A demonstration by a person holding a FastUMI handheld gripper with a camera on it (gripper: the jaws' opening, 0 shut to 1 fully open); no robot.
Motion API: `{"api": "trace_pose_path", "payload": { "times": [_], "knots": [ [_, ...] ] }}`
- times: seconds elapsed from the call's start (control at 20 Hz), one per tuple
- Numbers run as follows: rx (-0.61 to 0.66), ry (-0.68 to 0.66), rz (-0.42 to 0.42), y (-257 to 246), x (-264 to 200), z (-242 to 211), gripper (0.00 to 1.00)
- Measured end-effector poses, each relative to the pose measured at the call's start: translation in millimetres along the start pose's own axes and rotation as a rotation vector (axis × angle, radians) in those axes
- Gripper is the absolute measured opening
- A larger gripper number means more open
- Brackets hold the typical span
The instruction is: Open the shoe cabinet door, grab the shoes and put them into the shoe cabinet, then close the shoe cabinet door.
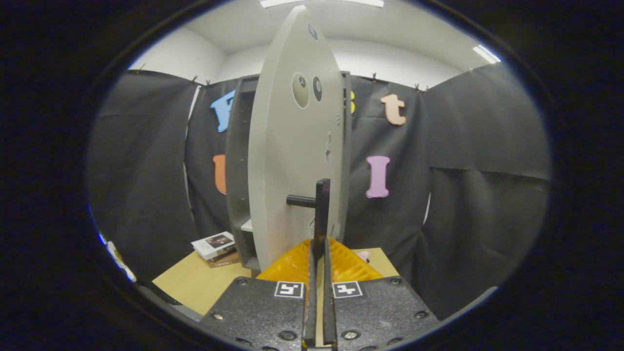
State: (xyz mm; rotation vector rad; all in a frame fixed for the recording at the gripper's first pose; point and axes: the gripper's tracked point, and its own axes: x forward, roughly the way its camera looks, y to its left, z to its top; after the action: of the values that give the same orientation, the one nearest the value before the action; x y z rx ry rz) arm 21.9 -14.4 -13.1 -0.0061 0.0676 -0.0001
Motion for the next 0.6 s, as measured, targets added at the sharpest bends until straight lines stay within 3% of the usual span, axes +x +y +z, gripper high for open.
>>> {"api": "trace_pose_path", "payload": {
  "times": [0.2, 0.35, 0.6],
  "knots": [
    [0.024, -0.002, -0.004, -70, 9, 1, 0.04],
    [0.059, 0.008, 0.116, -67, 7, 2, 0.04],
    [0.038, 0.013, 0.178, -65, 9, -1, 0.04]
  ]
}}
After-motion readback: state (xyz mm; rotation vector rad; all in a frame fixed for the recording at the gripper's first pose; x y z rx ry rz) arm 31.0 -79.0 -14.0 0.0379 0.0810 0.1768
